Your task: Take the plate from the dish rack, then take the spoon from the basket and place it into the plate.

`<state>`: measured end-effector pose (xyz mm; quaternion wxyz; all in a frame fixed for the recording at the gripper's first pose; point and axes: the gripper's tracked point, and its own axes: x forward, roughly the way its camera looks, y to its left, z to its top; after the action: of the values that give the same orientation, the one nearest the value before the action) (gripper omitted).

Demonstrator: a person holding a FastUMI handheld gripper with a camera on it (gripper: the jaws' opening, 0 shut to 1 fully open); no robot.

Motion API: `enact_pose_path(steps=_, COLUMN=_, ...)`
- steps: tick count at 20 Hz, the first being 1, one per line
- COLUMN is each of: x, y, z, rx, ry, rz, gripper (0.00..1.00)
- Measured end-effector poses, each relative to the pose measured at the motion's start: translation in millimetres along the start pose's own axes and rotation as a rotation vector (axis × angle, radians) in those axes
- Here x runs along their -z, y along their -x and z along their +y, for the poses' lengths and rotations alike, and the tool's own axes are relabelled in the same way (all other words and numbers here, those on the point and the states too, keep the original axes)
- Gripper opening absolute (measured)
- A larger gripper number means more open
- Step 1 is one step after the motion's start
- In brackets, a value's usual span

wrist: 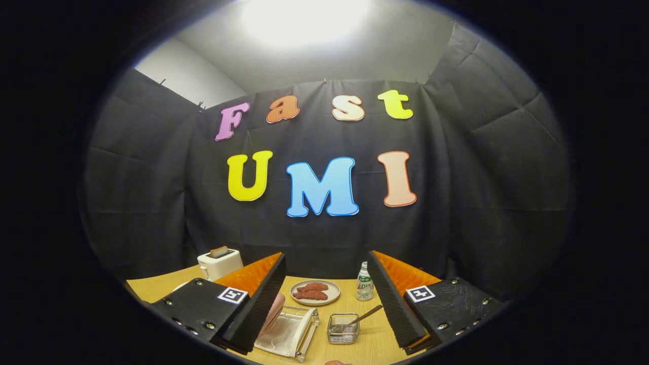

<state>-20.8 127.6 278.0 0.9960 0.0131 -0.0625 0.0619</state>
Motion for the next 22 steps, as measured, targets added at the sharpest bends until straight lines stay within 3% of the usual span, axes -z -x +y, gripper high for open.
enact_pose_path(steps=22, x=17.2, y=-4.6, z=-8.8, rx=0.027, ry=0.016, rz=0.054, gripper=0.98)
